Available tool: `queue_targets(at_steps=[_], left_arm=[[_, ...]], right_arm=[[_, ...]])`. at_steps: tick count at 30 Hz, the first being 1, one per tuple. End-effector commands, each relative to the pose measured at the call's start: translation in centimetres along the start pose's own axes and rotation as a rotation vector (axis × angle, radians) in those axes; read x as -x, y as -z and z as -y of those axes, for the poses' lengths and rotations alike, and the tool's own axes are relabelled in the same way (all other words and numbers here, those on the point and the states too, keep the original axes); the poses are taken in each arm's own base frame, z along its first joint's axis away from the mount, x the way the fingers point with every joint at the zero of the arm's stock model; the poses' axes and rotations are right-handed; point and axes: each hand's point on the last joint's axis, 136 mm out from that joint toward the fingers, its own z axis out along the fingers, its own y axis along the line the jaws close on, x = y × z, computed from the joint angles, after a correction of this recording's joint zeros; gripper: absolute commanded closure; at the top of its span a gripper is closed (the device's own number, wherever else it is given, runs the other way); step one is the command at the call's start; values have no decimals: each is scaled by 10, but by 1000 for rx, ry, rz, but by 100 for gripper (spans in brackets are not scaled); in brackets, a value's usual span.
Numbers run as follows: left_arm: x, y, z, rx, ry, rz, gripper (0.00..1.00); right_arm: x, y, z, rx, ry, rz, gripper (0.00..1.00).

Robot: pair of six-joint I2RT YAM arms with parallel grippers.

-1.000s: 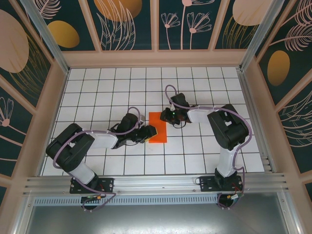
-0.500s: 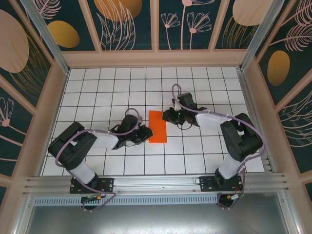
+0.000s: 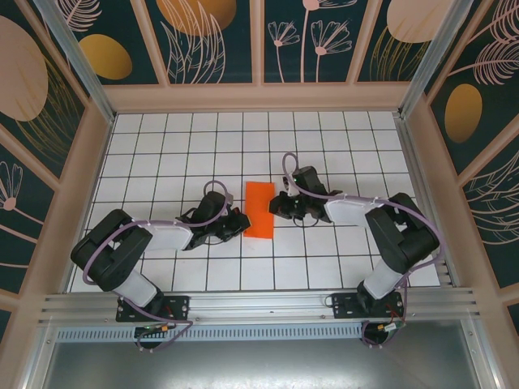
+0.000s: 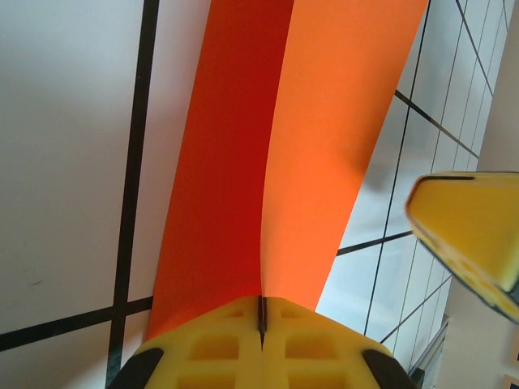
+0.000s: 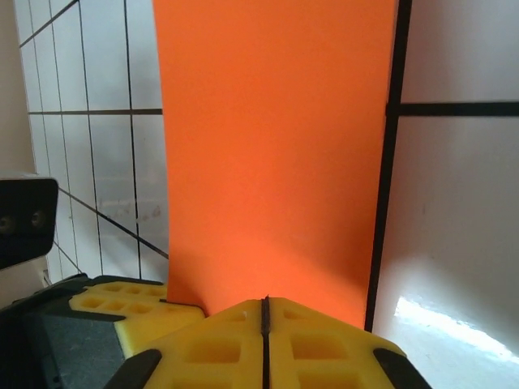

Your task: Fold a paper plane with a square sheet of paper (pick it up from the middle)

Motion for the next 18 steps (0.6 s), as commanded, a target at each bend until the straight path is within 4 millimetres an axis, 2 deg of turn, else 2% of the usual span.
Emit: queue_targets(at_steps=[1,9,18], left_arm=[[-1,-1,2,-6,-17,-9,93],[-7,-4,20,-106,-29,-54,84],[-11,4,46,-237,-56,-73,74]], right_arm=[[-6,-10,6,20,-32,-19,91],[-15,-24,25,-26,-56,-61,92],[-19,-28,41,-100,-78,-75,92]])
